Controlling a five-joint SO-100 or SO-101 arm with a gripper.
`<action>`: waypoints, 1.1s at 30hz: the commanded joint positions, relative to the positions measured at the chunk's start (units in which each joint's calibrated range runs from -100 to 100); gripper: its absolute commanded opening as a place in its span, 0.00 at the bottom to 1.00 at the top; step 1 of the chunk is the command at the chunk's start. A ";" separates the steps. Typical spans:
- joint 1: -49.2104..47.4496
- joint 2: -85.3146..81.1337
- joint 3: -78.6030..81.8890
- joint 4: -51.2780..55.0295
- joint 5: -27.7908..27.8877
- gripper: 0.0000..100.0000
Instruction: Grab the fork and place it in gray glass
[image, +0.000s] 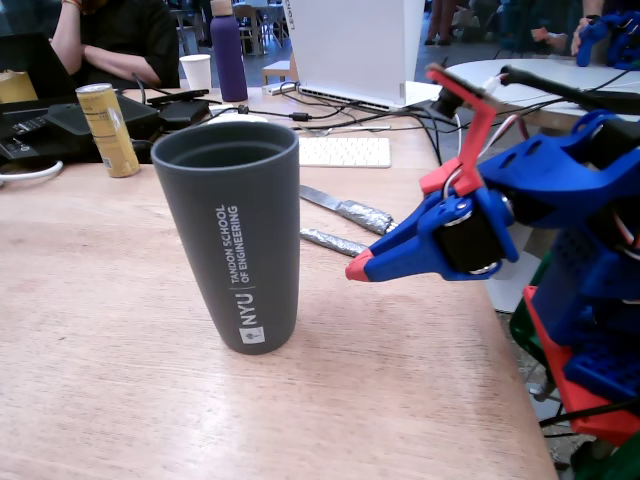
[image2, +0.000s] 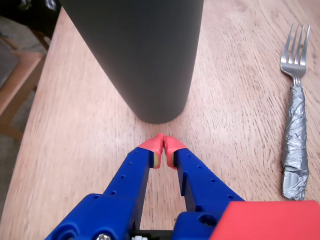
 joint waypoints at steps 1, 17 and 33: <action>-0.39 -0.63 0.44 0.27 0.15 0.00; 5.53 34.71 -49.02 15.22 -0.83 0.00; 26.34 57.95 -87.91 43.95 -7.77 0.00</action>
